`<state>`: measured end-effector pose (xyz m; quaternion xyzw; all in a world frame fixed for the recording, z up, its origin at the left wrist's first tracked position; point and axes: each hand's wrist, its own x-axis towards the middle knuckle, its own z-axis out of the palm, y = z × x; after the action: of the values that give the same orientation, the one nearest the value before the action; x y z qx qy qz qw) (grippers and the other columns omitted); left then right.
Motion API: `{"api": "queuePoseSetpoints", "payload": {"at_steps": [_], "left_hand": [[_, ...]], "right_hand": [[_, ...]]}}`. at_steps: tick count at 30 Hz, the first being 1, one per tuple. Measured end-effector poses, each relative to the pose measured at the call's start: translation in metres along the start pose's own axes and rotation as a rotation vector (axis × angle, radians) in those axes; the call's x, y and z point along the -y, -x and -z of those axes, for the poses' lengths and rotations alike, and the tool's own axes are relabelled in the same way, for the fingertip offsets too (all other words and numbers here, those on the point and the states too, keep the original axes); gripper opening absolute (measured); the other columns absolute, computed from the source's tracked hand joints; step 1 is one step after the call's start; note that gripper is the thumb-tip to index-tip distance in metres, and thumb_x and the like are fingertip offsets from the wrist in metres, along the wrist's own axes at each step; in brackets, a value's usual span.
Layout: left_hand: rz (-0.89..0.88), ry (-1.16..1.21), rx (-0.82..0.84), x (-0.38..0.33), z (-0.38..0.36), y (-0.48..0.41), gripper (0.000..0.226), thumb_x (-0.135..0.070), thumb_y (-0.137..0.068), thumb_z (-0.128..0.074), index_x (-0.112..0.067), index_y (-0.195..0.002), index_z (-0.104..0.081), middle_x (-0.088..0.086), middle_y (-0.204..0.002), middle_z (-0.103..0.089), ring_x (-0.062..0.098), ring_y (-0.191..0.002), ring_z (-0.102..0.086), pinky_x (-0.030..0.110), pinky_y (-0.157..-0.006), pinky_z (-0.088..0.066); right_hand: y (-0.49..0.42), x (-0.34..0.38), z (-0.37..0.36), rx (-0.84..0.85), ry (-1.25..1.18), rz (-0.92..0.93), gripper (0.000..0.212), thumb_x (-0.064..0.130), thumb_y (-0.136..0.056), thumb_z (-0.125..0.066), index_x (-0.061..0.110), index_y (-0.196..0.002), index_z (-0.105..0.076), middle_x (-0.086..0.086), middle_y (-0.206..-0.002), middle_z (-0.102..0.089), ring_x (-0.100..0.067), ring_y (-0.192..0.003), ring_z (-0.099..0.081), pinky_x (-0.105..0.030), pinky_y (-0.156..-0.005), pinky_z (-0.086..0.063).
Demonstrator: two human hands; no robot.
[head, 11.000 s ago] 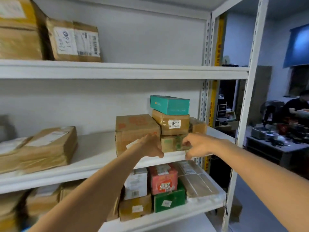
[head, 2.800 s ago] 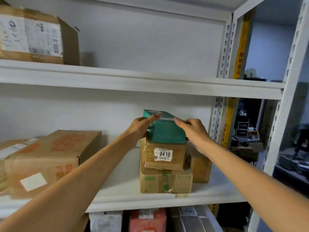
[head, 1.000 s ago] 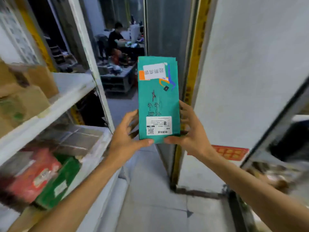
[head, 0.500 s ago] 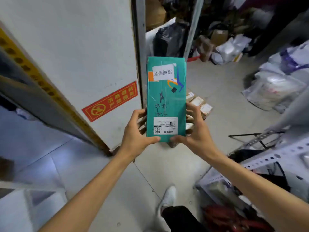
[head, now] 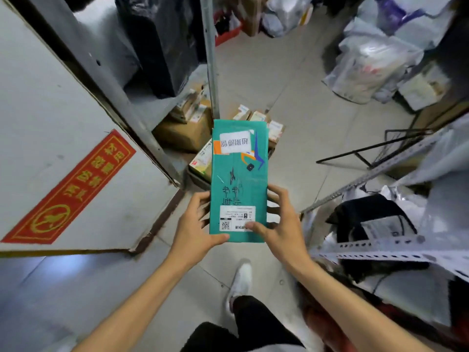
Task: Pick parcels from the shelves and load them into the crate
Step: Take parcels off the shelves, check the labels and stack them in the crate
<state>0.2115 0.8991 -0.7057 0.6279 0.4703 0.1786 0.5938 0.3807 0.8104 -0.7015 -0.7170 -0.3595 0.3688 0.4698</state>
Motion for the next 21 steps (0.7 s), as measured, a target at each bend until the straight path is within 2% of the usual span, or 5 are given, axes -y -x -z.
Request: {"api": "queuePoseSetpoints", "payload": {"at_steps": [3,8,12,16,21], "left_hand": [[0.017,-0.026,0.033,-0.008,0.006,-0.048,0.082,0.006,-0.064,-0.084,-0.047,-0.110,-0.041,-0.041,-0.106,-0.056,-0.026,-0.104,-0.050,0.002,-0.069,-0.046],[0.040,-0.048,0.096,-0.009,0.012,-0.133,0.084,0.006,-0.063,-0.083,-0.042,-0.119,-0.041,-0.031,-0.114,-0.054,-0.019,-0.109,-0.052,0.005,-0.075,-0.047],[0.081,-0.086,0.163,0.007,0.017,-0.217,0.080,0.004,-0.063,-0.084,-0.031,-0.122,-0.042,-0.026,-0.117,-0.056,-0.004,-0.115,-0.056,0.016,-0.083,-0.053],[0.139,-0.131,0.244,0.032,0.022,-0.313,0.065,0.004,-0.068,-0.081,-0.031,-0.108,-0.045,-0.011,-0.121,-0.060,0.012,-0.120,-0.057,0.036,-0.087,-0.058],[0.158,-0.218,0.224,0.061,0.023,-0.414,0.054,0.005,-0.068,-0.080,-0.024,-0.098,-0.045,-0.006,-0.106,-0.065,0.016,-0.106,-0.064,0.041,-0.084,-0.057]], "right_hand": [[-0.048,0.000,-0.002,-0.010,-0.023,-0.049,0.068,0.010,-0.076,-0.081,0.033,-0.123,-0.038,0.007,-0.127,-0.056,-0.009,-0.107,-0.062,-0.026,-0.071,-0.060],[-0.123,-0.014,-0.007,-0.050,0.000,-0.161,0.063,0.009,-0.074,-0.082,0.029,-0.115,-0.038,0.013,-0.116,-0.057,0.000,-0.098,-0.062,-0.024,-0.064,-0.058],[-0.190,-0.037,-0.020,-0.116,0.033,-0.246,0.056,0.016,-0.077,-0.081,0.028,-0.108,-0.037,0.020,-0.110,-0.055,-0.008,-0.097,-0.063,-0.025,-0.063,-0.059],[-0.259,-0.065,-0.040,-0.183,0.073,-0.319,0.052,0.019,-0.077,-0.080,0.022,-0.104,-0.036,0.016,-0.107,-0.056,-0.009,-0.098,-0.063,-0.023,-0.070,-0.058],[-0.340,-0.107,-0.068,-0.217,0.044,-0.410,0.050,0.010,-0.076,-0.080,0.014,-0.100,-0.037,0.016,-0.099,-0.053,-0.005,-0.091,-0.062,-0.018,-0.063,-0.055]]}}
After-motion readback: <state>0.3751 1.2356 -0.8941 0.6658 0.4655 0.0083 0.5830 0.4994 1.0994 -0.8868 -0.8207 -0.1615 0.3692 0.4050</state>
